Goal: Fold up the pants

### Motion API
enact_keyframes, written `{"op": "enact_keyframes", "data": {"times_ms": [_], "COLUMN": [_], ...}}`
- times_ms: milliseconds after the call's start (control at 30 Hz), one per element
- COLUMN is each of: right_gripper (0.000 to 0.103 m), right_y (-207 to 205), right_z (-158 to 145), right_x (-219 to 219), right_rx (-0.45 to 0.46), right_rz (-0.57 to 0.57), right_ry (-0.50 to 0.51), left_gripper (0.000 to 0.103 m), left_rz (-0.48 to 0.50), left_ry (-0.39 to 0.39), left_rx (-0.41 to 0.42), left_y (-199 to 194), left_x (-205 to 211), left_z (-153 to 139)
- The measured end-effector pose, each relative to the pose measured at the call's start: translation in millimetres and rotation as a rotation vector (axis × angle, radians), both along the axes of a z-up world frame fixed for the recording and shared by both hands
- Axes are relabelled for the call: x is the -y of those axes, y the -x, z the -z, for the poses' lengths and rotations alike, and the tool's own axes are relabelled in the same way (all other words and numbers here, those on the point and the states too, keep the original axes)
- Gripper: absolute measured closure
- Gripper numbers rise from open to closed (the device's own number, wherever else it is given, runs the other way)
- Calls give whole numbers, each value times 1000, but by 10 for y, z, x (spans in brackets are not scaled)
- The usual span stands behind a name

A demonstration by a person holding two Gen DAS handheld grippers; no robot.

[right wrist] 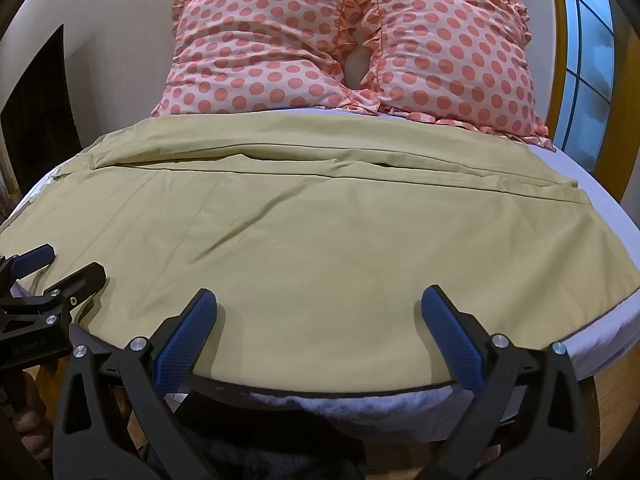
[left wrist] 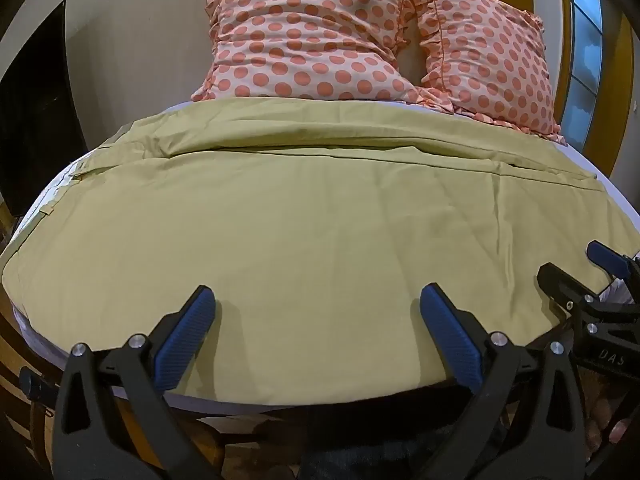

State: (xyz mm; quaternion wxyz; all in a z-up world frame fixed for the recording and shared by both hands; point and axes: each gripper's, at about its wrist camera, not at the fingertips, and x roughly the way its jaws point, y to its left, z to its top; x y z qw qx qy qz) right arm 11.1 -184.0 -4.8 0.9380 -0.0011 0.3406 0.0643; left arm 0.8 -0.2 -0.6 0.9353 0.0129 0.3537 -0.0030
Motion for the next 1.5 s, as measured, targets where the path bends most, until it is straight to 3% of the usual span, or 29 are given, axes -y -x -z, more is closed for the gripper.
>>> {"op": "enact_keyframes", "data": {"times_ms": [1500], "right_gripper": [1], "right_y": [19], "right_z": [-49], "right_x": [38], "right_rx": [18], "right_rz": [-1], "right_ry": [-1], "left_gripper": [2], "left_rz": [-1], "left_ry": [-1], "left_rx": [22], "left_y": [9], "left_x": [1], "left_z": [-9]}}
